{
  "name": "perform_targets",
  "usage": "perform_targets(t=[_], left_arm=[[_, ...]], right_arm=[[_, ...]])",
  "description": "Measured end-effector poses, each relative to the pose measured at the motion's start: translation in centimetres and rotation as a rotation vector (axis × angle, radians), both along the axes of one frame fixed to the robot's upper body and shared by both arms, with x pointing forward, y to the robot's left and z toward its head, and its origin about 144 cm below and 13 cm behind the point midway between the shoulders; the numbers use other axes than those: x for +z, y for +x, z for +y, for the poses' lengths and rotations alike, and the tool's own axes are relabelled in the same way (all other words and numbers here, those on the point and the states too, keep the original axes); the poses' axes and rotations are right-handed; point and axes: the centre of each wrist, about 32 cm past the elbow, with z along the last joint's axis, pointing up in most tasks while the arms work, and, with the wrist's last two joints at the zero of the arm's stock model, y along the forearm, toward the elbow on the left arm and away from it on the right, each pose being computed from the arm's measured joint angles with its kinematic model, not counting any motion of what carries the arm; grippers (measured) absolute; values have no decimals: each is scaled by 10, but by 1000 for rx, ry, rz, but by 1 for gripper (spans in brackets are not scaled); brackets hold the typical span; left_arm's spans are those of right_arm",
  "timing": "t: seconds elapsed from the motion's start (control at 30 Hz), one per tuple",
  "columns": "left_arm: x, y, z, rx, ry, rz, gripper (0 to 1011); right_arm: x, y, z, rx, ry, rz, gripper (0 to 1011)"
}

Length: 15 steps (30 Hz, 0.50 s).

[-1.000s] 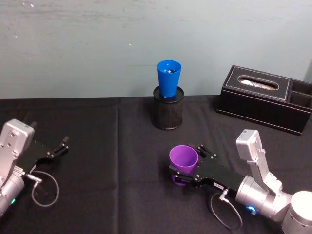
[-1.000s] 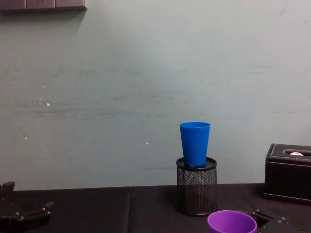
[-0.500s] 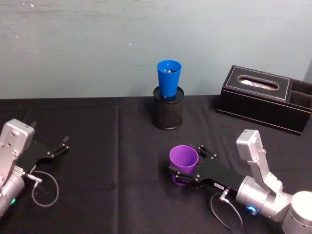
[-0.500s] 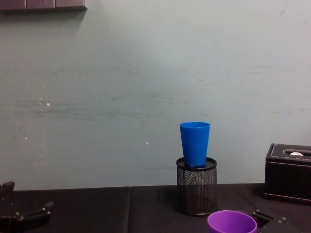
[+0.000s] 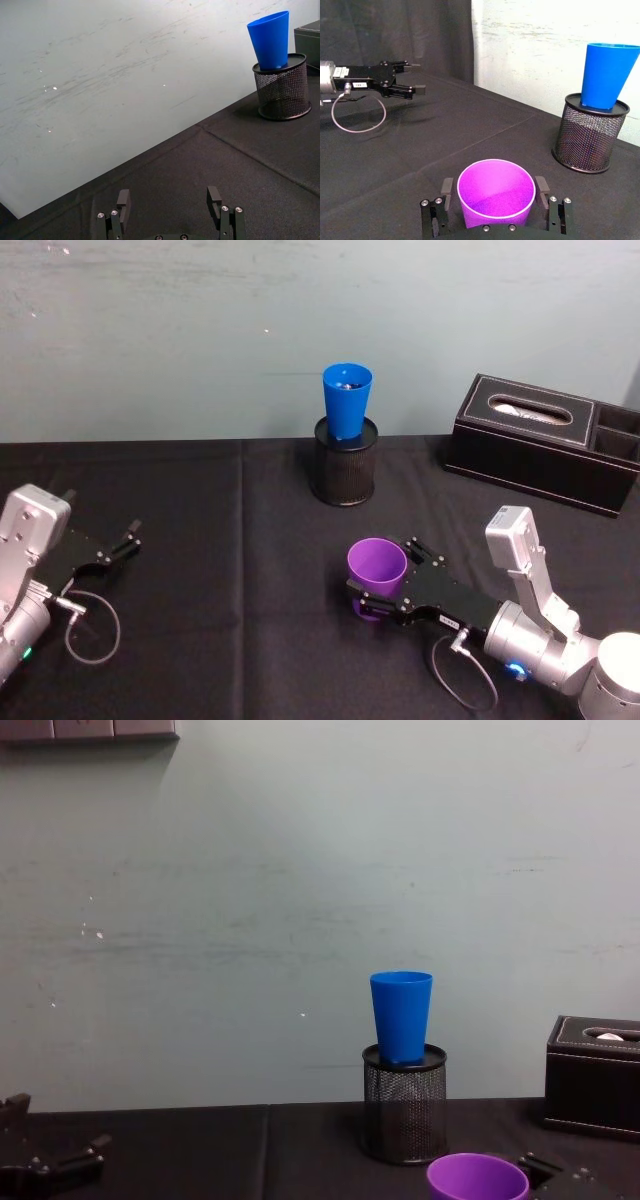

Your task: Pick up one cup with a gripper and tap it against the other cup.

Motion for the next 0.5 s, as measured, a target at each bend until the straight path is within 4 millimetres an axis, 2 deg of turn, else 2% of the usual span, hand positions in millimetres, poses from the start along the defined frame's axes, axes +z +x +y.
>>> perform_targets(t=[0.17,0.5], left_arm=[[0,0,0,0,0,0,1000],[0,0,0,0,0,0,1000]], right_arm=[[0,0,0,0,0,0,995],[0,0,0,0,0,0,786]])
